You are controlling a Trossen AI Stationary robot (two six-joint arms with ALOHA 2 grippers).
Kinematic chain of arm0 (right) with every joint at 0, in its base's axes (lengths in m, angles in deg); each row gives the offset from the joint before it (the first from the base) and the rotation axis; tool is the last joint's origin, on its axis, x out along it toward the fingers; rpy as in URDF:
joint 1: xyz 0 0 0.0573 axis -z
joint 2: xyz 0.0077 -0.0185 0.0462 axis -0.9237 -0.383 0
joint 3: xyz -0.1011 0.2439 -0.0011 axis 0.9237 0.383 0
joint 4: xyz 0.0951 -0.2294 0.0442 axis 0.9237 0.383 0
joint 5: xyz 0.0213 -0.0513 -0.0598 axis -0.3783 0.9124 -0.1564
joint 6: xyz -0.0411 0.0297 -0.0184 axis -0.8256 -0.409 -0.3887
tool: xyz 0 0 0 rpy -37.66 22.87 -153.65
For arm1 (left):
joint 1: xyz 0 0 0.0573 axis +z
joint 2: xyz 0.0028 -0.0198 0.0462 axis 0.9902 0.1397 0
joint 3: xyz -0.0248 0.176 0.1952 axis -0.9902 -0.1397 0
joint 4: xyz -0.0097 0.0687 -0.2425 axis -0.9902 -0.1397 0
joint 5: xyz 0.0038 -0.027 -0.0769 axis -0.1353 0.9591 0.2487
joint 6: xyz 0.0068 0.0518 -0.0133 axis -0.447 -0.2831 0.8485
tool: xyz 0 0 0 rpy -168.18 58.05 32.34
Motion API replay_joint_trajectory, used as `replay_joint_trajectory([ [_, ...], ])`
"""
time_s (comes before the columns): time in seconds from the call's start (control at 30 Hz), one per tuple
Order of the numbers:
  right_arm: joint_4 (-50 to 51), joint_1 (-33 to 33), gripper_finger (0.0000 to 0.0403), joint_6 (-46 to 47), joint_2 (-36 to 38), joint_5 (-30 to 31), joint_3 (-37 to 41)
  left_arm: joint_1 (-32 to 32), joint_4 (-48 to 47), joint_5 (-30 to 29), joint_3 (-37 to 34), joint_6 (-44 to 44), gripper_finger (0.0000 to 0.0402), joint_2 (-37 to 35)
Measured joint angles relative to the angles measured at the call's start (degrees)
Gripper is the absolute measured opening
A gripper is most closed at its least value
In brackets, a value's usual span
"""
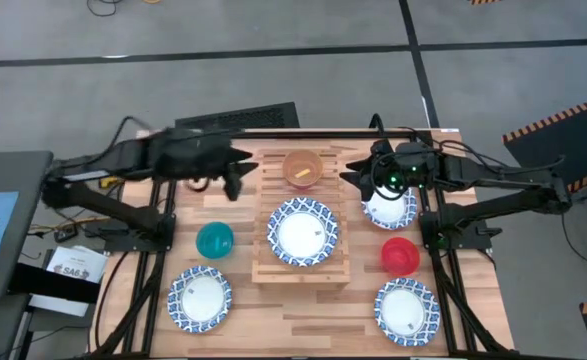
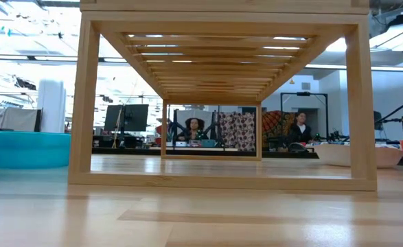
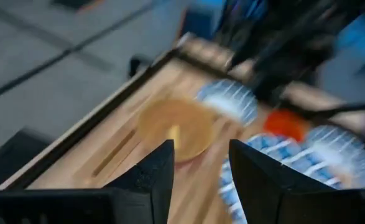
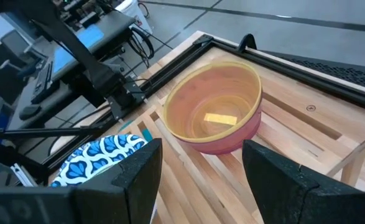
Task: Place and stack bowls onto a shelf
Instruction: Stack the top right white patterned bowl on top of the white patterned bowl on the shelf
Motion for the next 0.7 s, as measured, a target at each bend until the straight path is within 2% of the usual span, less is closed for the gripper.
replay_joint_trajectory([
  [0.2,-2.6,-0.1,0.0249,-0.2,0.0,-2.7,0.0,-1.5,30.5,10.7,-25.2,-6.5,0.0137,-14.8],
  [0.33,-4.4,-0.1,0.0249,-0.4,0.0,-2.8,0.0,-2.2,39.1,11.4,-35.5,-10.3,0.0137,-19.6],
  [0.43,-4.7,-0.1,0.0249,-0.3,0.0,-2.8,0.0,-2.3,39.9,11.2,-38.8,-10.5,0.0137,-21.3],
  [0.7,-4.6,-0.1,0.0249,-0.2,0.0,-2.8,0.0,-2.3,40.9,10.3,-39.1,-10.0,0.0137,-21.8],
])
